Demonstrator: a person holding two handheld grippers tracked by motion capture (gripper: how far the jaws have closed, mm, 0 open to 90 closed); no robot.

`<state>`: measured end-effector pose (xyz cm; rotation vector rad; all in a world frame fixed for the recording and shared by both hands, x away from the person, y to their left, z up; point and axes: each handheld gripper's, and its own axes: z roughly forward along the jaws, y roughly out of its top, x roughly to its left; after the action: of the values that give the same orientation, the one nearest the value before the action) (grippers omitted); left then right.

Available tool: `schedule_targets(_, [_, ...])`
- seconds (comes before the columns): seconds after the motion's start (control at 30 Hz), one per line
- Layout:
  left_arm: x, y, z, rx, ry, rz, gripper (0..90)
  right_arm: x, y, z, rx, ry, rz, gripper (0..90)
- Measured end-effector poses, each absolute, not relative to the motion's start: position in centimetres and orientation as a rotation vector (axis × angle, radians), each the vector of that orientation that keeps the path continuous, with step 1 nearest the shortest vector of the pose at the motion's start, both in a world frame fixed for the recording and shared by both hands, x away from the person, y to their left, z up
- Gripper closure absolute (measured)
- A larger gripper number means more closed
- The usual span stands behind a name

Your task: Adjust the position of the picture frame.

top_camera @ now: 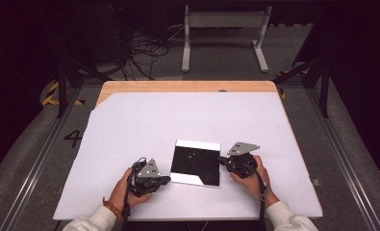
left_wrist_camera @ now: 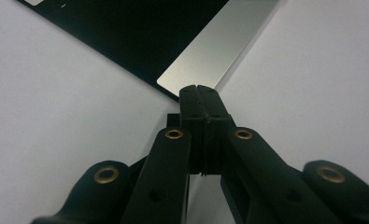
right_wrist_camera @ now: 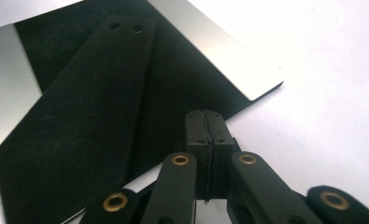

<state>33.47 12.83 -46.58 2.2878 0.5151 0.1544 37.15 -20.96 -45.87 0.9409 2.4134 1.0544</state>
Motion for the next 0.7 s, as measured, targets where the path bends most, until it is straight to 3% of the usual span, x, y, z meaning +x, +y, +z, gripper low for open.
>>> schedule_targets(0.27, [33.9,13.0,-46.7,2.26,0.525,0.096,89.9,38.1,-20.9,-45.9,0.969,2.399,1.056,90.0])
schedule_targets(0.7, [33.6,12.3,-46.7,2.273,0.495,0.115,89.8,38.9,-20.7,-45.9,0.993,2.378,1.056,90.0])
